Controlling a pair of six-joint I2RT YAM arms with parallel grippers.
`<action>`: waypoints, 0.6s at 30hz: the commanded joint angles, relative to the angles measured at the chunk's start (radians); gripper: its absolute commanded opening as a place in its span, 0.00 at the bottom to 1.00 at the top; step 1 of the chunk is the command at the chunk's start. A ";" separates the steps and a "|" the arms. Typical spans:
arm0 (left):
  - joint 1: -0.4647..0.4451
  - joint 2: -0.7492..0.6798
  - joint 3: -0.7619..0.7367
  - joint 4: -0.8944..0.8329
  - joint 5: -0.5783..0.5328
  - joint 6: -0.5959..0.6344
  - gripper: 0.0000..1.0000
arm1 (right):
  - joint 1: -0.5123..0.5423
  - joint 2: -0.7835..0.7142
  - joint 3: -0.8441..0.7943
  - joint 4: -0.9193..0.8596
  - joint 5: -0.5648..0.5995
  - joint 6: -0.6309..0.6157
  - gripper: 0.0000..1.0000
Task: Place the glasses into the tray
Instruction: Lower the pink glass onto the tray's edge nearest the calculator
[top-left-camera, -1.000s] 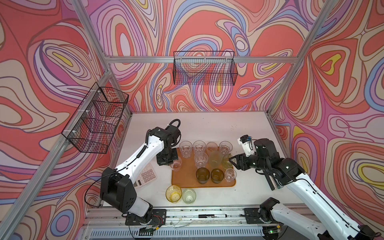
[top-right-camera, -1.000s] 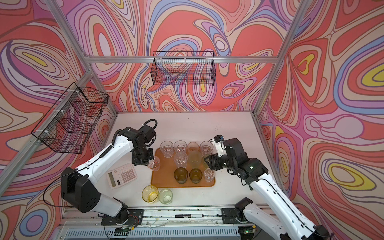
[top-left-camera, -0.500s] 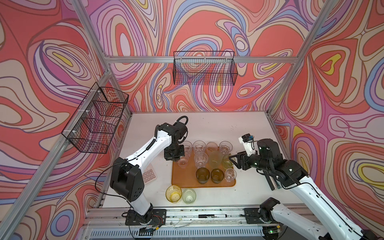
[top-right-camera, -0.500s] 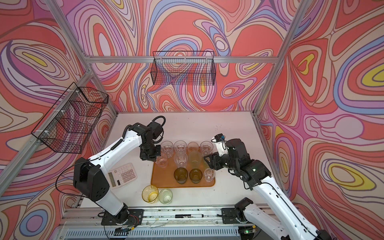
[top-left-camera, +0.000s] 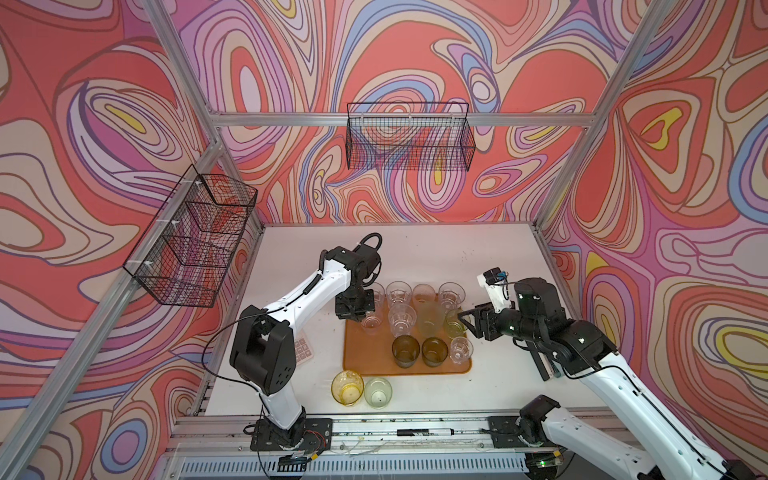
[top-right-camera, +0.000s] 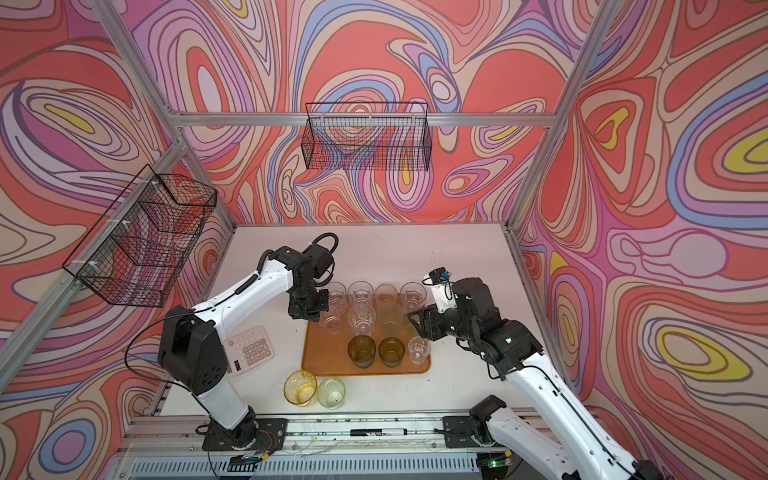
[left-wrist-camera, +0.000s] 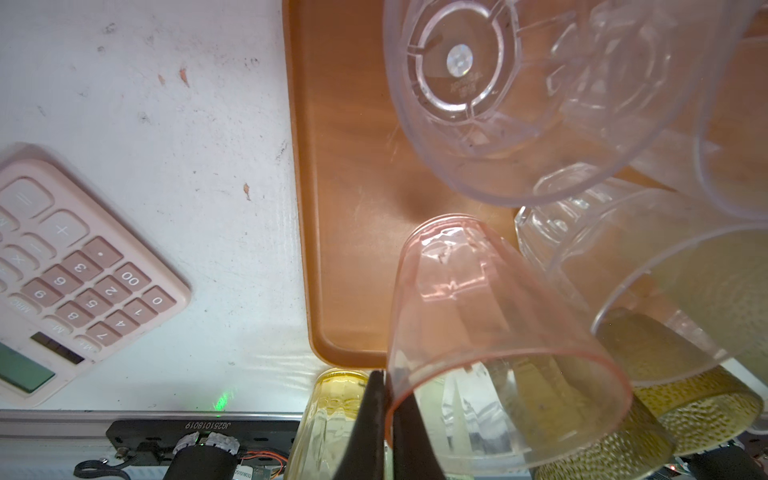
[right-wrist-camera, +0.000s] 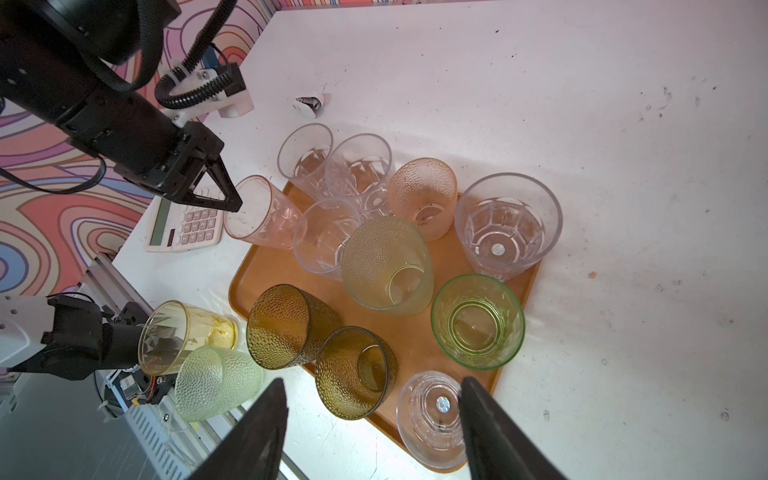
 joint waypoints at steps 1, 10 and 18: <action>-0.011 0.021 -0.002 0.011 0.005 0.006 0.00 | -0.003 -0.014 -0.009 0.022 -0.009 -0.014 0.68; -0.011 0.058 0.004 0.010 -0.029 0.008 0.00 | -0.003 -0.021 -0.013 0.024 -0.020 -0.017 0.68; -0.011 0.090 0.002 0.027 -0.029 0.009 0.00 | -0.003 -0.028 -0.014 0.024 -0.023 -0.017 0.68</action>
